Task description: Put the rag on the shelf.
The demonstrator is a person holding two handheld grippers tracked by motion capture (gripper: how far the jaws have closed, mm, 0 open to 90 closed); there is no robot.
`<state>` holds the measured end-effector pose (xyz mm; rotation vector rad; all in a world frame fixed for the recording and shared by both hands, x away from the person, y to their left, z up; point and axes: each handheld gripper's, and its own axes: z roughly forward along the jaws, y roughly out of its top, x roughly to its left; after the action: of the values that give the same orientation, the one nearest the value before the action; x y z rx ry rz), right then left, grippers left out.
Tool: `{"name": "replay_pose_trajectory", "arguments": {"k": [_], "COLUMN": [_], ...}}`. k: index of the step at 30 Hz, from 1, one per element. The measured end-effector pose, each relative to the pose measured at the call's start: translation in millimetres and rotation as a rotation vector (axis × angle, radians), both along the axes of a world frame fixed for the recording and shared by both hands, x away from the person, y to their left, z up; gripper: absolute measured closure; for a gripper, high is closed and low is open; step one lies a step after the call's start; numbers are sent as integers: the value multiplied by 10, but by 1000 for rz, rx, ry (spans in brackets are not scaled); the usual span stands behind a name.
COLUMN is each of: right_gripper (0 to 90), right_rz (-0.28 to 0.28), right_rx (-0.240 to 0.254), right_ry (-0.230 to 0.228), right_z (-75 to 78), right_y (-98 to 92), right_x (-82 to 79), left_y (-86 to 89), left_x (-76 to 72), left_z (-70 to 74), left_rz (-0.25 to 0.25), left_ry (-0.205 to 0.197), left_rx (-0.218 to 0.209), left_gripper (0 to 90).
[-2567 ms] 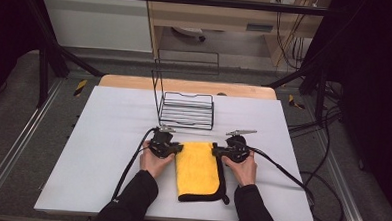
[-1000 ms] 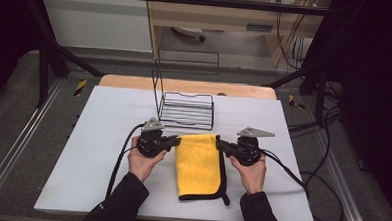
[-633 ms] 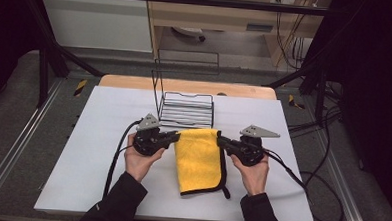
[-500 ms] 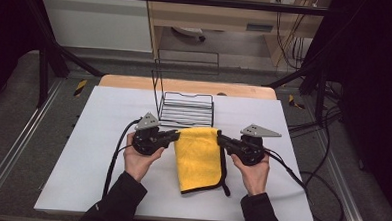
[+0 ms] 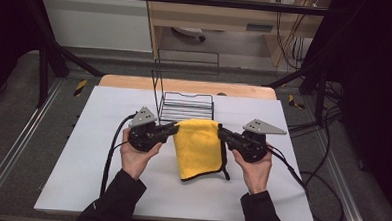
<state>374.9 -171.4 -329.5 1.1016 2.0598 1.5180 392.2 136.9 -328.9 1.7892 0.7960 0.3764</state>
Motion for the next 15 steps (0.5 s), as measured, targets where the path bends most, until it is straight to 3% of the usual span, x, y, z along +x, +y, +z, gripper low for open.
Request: {"name": "replay_pose_trajectory", "arguments": {"k": [15], "right_gripper": [834], "right_rz": [-16], "right_rx": [32], "right_ry": [-89], "right_z": [189], "right_y": [54], "right_x": [-14], "left_y": [42], "left_x": [4], "left_z": [221], "left_rz": [22], "left_ry": [-70], "left_rx": [-34], "left_gripper": [829]}}
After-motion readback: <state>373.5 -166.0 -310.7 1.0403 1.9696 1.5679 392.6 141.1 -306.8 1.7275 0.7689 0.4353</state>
